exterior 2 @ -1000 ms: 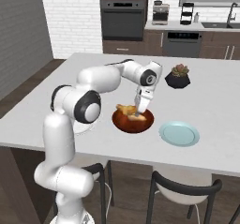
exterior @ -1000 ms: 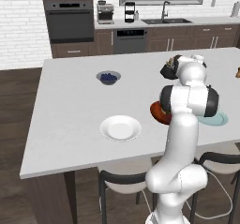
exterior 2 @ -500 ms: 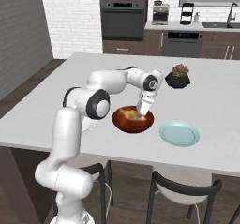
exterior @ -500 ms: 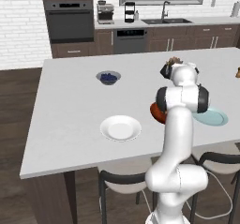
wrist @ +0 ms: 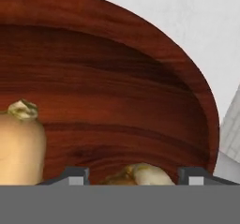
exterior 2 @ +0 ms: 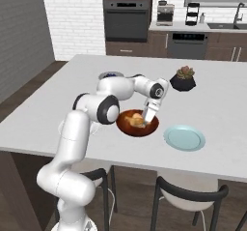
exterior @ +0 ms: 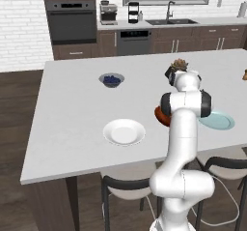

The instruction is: Pick the chicken drumstick and squash from their plates and place them in the bowl. Then put the bowl in the fridge.

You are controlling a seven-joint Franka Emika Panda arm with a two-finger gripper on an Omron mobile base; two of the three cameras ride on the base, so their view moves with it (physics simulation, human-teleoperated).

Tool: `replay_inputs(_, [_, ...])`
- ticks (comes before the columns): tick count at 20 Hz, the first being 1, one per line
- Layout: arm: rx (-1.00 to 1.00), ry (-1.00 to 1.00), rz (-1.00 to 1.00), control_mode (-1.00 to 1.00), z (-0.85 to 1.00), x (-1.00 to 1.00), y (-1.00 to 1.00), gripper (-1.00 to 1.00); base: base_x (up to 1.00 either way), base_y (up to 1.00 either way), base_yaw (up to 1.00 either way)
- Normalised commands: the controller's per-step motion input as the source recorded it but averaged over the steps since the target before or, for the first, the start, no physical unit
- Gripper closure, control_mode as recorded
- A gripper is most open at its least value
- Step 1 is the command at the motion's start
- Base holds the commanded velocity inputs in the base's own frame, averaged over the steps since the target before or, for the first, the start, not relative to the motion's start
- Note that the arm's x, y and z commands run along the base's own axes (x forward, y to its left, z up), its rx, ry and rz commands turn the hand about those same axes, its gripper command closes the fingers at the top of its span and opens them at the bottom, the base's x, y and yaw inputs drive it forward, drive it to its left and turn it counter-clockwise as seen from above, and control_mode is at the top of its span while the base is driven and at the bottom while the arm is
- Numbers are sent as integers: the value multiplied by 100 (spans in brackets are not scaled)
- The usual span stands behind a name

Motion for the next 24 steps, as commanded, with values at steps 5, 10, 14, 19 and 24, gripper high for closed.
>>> replay_inputs(5, [-4, 0, -4, -100, -44, 4, 15, -100, 0, 0, 0])
replay_inputs(10, [-1, -1, -4, -100, -12, -8, 7, -100, 0, 0, 0])
replay_inputs(14, [0, -14, 0, -100, 0, -42, 7, -100, 0, 0, 0])
replay_inputs(19, [0, -26, 0, -100, 19, -50, 6, -100, 0, 0, 0])
replay_inputs(24, [0, -27, -5, -100, 44, -47, 2, -100, 0, 0, 0])
